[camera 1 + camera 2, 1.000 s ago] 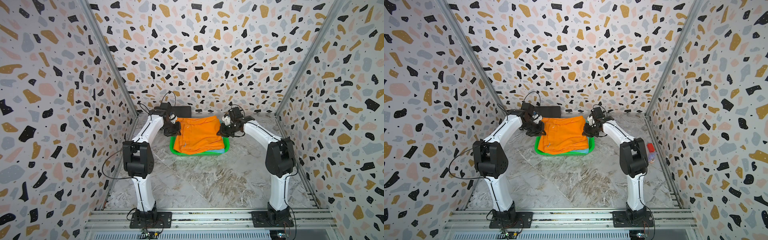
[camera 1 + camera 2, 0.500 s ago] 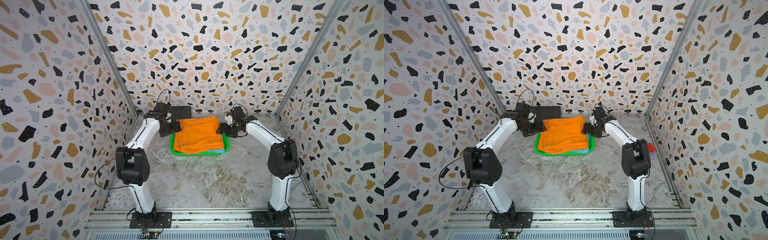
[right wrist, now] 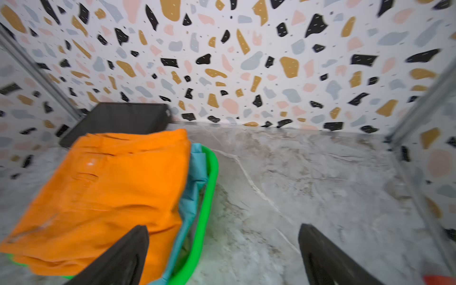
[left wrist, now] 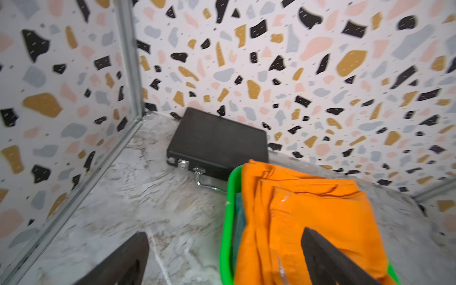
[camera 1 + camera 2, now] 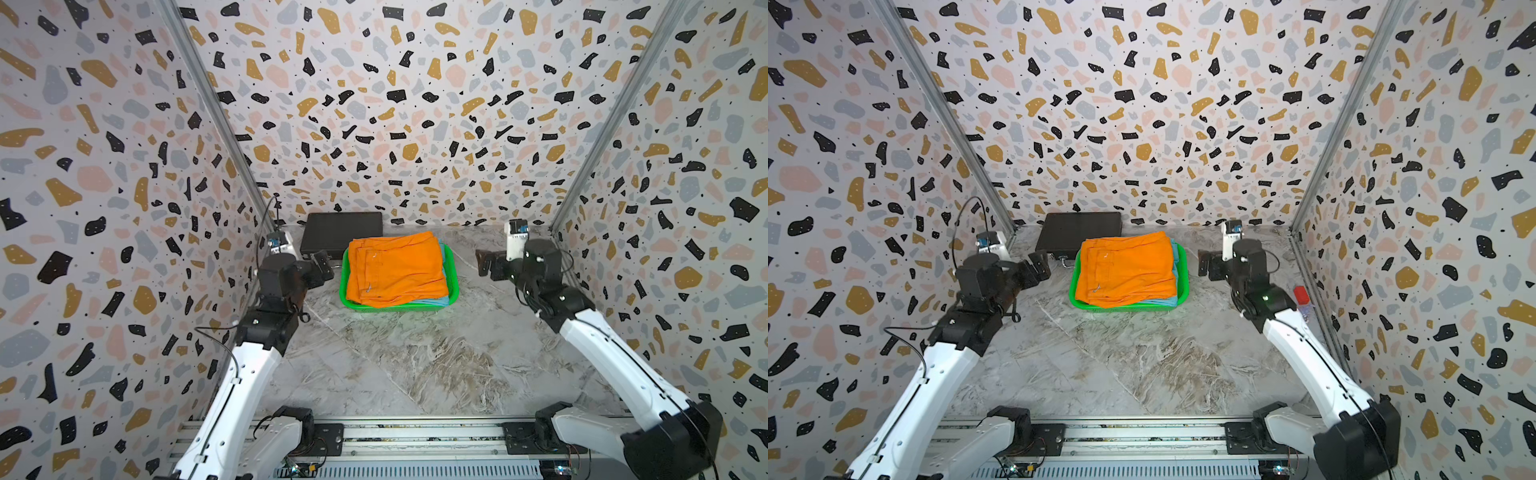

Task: Put the folded long pants in the basket
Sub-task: Reset both arms

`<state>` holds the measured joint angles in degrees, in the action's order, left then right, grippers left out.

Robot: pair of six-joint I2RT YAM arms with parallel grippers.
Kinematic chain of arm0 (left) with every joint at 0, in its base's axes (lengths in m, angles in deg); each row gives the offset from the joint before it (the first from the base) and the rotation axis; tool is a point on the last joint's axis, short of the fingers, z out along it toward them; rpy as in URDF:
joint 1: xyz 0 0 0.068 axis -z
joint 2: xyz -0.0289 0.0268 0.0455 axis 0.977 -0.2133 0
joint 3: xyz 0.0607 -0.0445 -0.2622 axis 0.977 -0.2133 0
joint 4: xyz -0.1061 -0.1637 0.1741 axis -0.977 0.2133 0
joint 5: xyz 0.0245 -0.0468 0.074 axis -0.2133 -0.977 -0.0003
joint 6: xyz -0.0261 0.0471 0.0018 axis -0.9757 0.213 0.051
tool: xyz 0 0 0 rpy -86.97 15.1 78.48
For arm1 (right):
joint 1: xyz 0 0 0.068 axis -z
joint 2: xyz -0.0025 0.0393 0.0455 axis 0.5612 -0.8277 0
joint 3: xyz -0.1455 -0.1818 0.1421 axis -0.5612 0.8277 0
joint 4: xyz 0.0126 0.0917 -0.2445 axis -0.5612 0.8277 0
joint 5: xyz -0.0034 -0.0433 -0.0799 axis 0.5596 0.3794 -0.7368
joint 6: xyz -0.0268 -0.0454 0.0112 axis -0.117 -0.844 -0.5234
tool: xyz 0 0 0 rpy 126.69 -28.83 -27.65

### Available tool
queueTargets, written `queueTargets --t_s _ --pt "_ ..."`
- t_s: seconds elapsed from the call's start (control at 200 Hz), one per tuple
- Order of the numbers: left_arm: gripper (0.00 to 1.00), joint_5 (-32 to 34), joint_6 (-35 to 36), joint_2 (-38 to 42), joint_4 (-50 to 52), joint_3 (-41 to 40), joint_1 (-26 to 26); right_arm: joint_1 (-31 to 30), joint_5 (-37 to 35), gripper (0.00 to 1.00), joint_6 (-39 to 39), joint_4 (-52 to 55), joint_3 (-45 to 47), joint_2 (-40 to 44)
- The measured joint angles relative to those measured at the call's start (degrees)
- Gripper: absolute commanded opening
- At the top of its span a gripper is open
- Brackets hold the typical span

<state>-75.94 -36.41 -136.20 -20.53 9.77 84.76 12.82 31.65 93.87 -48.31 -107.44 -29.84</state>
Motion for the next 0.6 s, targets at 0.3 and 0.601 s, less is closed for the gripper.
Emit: queueTargets --t_s 0.3,0.601 --pt "1.0 9.9 2.1 -4.6 -13.7 -20.4 -0.2 0.1 -14.3 1.0 -13.0 -17.4 21.9 -2.4" --pt "1.0 15.1 7.0 -11.2 -26.1 -24.9 -0.2 3.9 -20.8 1.0 -11.3 -24.8 23.1 -11.7"
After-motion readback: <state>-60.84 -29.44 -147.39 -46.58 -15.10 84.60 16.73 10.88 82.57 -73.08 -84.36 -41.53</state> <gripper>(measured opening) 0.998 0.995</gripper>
